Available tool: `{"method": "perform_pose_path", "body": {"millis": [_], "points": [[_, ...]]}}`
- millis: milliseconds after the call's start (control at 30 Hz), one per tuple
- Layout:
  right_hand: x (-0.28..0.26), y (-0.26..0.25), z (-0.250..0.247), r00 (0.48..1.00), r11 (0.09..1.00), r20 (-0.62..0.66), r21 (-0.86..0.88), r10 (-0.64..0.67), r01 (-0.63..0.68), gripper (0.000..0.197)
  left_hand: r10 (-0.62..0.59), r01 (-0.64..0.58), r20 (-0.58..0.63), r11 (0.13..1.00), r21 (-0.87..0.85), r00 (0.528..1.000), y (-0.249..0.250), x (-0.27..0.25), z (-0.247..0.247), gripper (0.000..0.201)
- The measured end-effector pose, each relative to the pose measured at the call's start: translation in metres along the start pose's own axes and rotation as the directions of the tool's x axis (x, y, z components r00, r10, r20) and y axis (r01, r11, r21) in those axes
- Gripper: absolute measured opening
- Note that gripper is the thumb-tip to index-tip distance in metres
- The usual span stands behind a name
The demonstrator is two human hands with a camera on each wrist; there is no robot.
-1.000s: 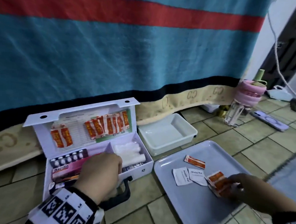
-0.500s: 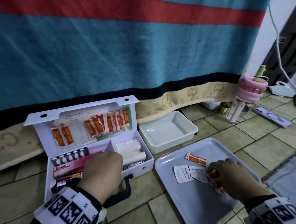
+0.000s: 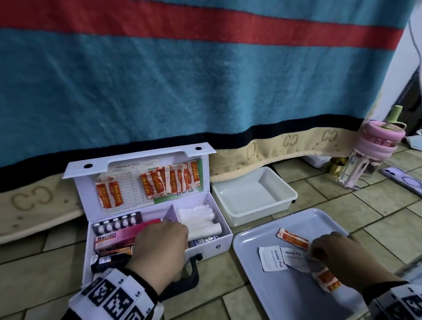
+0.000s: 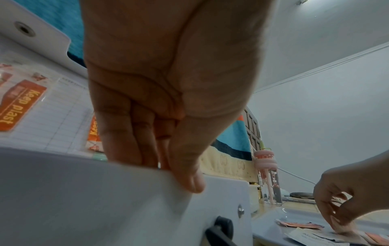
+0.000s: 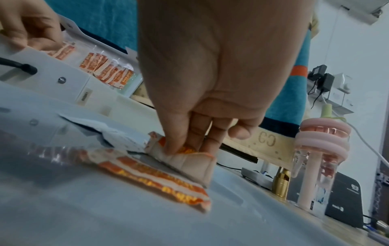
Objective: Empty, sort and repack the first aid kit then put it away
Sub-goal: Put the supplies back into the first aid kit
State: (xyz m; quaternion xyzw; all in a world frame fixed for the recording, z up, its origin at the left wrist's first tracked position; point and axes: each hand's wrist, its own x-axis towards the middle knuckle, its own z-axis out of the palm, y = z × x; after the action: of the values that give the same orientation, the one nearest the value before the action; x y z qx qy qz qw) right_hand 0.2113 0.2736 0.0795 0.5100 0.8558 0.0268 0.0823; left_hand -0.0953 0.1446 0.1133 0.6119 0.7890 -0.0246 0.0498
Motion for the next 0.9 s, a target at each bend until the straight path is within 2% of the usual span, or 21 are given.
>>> {"method": "perform_pose_path", "body": {"millis": [100, 200, 267, 333, 400, 467, 500, 567, 633, 667, 767, 833, 900], "points": [[-0.001, -0.004, -0.019, 0.984, 0.99, -0.141, 0.111, 0.107, -0.092, 0.016, 0.002, -0.002, -0.003, 0.999, -0.034, 1.0, -0.002, 0.001, 0.002, 0.016], [-0.004, -0.025, -0.055, 0.956, 0.91, -0.239, 0.411, 0.171, -0.06, 0.011, 0.025, -0.023, 0.015, 0.993, -0.115, 1.0, -0.005, 0.0, -0.001, 0.01], [0.001, -0.043, -0.077, 0.966, 0.837, -0.203, 0.547, 0.157, -0.021, 0.015, 0.021, -0.02, 0.004, 0.969, -0.246, 1.0, -0.013, -0.001, -0.007, 0.009], [0.011, -0.067, -0.097, 0.984, 0.724, -0.128, 0.689, 0.127, -0.004, 0.018, -0.04, 0.018, -0.057, 0.937, -0.348, 0.998, -0.026, -0.004, -0.017, 0.015], [0.017, -0.096, -0.112, 0.997, 0.616, -0.055, 0.788, 0.052, 0.011, 0.02, -0.123, 0.065, -0.145, 0.933, -0.354, 0.982, -0.044, -0.006, -0.028, 0.027], [0.024, -0.132, -0.12, 0.992, 0.549, -0.046, 0.83, -0.115, 0.102, 0.017, -0.189, 0.112, -0.217, 0.939, -0.326, 0.958, -0.065, -0.005, -0.036, 0.042], [0.029, -0.151, -0.123, 0.974, 0.512, -0.055, 0.844, -0.218, 0.162, 0.015, -0.205, 0.12, -0.251, 0.94, -0.318, 0.946, -0.074, -0.004, -0.04, 0.049], [0.039, -0.185, -0.129, 0.908, 0.468, -0.105, 0.83, -0.406, 0.305, 0.023, -0.2, 0.107, -0.297, 0.947, -0.304, 0.934, -0.089, 0.0, -0.042, 0.063], [0.055, -0.215, -0.136, 0.868, 0.462, -0.18, 0.787, -0.462, 0.409, 0.032, -0.172, 0.099, -0.297, 0.964, -0.247, 0.939, -0.102, 0.004, -0.043, 0.073], [0.064, -0.228, -0.139, 0.873, 0.436, -0.201, 0.803, -0.443, 0.406, 0.031, -0.156, 0.102, -0.285, 0.975, -0.196, 0.946, -0.107, 0.004, -0.044, 0.076], [0.09, -0.254, -0.146, 0.905, 0.267, -0.225, 0.905, -0.36, 0.331, 0.017, -0.128, 0.11, -0.26, 0.991, -0.081, 0.957, -0.117, 0.006, -0.044, 0.075], [0.105, -0.265, -0.148, 0.912, 0.257, -0.293, 0.893, -0.288, 0.369, 0.013, -0.122, 0.103, -0.271, 0.991, -0.082, 0.955, -0.119, 0.005, -0.043, 0.069], [0.114, -0.271, -0.151, 0.905, 0.292, -0.367, 0.861, -0.213, 0.418, 0.018, -0.095, 0.069, -0.31, 0.993, -0.095, 0.946, -0.119, 0.004, -0.041, 0.063]]}}
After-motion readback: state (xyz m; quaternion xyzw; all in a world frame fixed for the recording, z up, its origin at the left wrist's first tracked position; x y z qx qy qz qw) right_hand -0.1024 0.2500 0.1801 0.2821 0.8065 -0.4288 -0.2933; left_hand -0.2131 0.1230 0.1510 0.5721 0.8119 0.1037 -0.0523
